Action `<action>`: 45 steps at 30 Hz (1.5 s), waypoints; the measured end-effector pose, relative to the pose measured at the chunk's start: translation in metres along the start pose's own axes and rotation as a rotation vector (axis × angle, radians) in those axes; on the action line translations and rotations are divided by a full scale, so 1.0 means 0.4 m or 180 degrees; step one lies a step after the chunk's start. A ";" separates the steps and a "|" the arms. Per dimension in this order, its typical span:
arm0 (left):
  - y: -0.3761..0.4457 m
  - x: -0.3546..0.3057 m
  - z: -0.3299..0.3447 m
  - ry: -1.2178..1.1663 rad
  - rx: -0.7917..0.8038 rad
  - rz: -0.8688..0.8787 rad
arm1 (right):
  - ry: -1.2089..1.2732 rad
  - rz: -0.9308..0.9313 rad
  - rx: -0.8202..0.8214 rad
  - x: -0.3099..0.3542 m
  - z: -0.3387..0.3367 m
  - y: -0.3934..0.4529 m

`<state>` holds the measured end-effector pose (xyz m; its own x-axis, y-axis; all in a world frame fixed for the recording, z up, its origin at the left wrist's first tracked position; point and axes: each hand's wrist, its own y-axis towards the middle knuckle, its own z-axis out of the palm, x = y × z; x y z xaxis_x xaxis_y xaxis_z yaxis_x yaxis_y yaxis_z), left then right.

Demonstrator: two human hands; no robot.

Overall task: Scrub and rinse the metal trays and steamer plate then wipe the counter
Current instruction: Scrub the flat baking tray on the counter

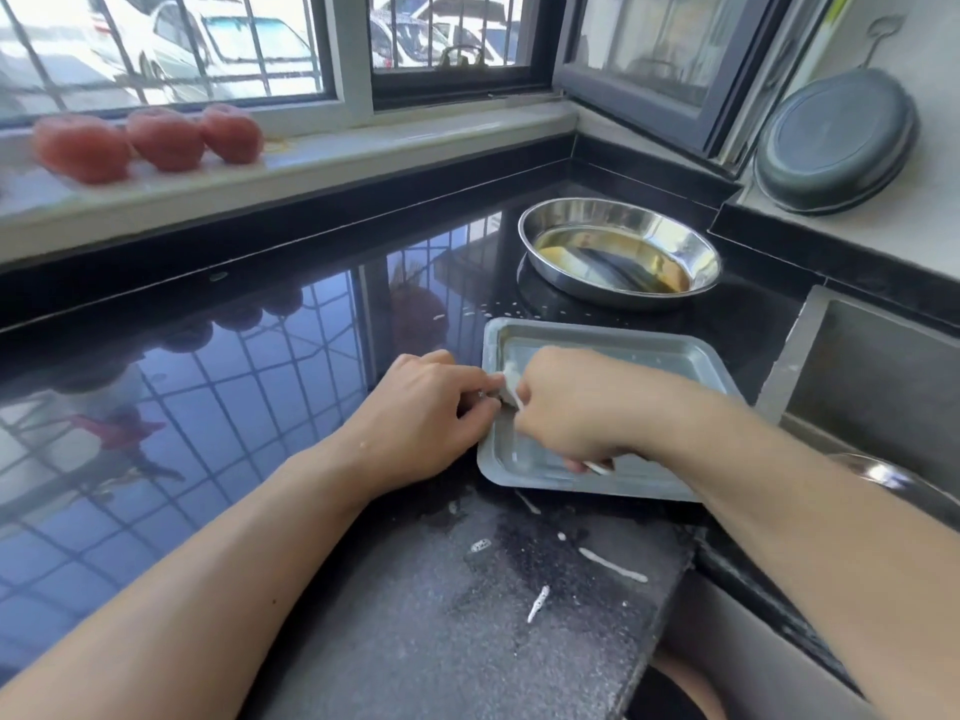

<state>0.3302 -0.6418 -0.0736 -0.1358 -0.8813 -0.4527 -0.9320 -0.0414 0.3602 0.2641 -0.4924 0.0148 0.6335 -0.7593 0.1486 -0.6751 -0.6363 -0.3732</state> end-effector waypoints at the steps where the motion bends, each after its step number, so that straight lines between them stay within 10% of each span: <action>1: -0.001 0.000 -0.001 -0.0006 0.0021 -0.0006 | -0.0071 0.0026 -0.0152 -0.003 0.000 0.029; 16: 0.008 -0.027 0.012 0.0282 0.0443 -0.1008 | -0.0587 -0.0390 -0.0308 -0.135 -0.025 0.062; 25: 0.011 -0.020 0.001 0.0439 0.0634 -0.0684 | -0.1845 -0.0148 -0.1021 -0.235 0.001 0.047; 39: 0.006 -0.031 0.008 0.0598 0.0619 -0.0575 | -0.1414 0.0185 -0.0564 -0.324 -0.013 0.005; 45: 0.008 -0.021 0.008 0.0561 0.0652 -0.0539 | -0.0735 -0.0186 -0.1314 -0.244 -0.045 0.122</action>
<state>0.3275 -0.6329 -0.0711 0.0706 -0.9387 -0.3375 -0.9871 -0.1145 0.1121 0.1623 -0.4519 -0.0013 0.7107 -0.7004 -0.0663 -0.7000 -0.7134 0.0318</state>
